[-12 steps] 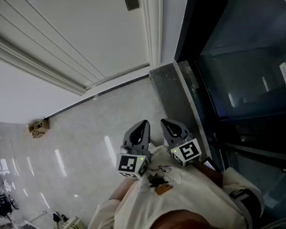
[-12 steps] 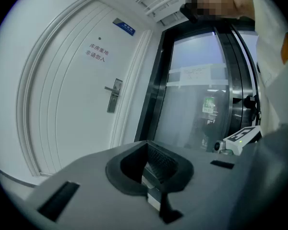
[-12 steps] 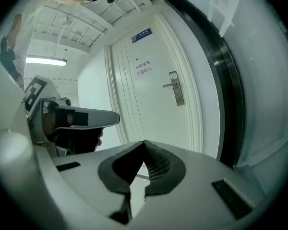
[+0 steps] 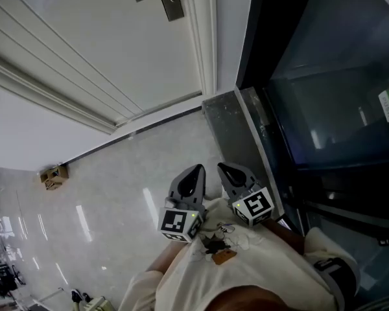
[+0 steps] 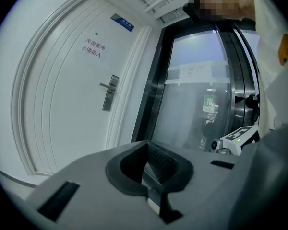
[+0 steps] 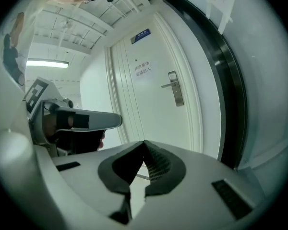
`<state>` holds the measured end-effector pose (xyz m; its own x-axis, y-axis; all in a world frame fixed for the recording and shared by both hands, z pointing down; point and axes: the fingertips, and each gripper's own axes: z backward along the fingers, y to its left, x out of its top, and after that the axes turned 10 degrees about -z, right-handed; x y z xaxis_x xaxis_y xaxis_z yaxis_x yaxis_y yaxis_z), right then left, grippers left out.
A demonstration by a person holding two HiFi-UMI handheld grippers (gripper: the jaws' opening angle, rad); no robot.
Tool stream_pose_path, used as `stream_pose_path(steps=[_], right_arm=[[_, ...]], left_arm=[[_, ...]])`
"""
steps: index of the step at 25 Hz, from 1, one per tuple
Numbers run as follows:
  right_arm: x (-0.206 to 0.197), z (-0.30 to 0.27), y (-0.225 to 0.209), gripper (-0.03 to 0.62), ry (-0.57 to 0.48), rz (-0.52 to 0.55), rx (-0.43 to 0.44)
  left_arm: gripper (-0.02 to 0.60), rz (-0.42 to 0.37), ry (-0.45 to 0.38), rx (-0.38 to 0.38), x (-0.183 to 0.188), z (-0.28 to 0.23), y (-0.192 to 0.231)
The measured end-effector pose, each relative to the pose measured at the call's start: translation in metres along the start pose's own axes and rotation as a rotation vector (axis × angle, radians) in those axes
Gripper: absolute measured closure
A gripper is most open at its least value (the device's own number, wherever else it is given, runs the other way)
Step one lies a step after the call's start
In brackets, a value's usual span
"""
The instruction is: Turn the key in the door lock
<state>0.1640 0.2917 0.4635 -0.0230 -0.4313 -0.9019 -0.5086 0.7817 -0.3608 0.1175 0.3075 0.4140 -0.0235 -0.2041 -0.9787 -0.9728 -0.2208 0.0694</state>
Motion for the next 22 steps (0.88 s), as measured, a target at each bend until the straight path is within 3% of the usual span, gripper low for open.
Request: stream_pose_path(steps=[4, 8, 10, 17, 22], right_arm=[[0.001, 0.005, -0.015, 0.588, 0.029, -0.033, 0.035], [0.006, 0.004, -0.005, 0.588, -0.001, -0.046, 0.285], [0.015, 0.0, -0.006, 0.588, -0.02, -0.005, 0.334], [0.039, -0.067, -0.041, 0.588, -0.006, 0.099, 0.2], [0.071, -0.136, -0.076, 0.588, -0.045, 0.101, 0.083]], left_arm=[[0.577, -0.003, 0.005, -0.002, -0.003, -0.016, -0.017], [0.577, 0.025, 0.042, -0.011, -0.02, -0.036, -0.023], [0.576, 0.05, 0.044, 0.002, -0.021, -0.047, -0.017], [0.577, 0.107, 0.03, -0.051, -0.023, -0.091, 0.027], [0.577, 0.093, -0.102, -0.09, 0.005, -0.121, 0.092]])
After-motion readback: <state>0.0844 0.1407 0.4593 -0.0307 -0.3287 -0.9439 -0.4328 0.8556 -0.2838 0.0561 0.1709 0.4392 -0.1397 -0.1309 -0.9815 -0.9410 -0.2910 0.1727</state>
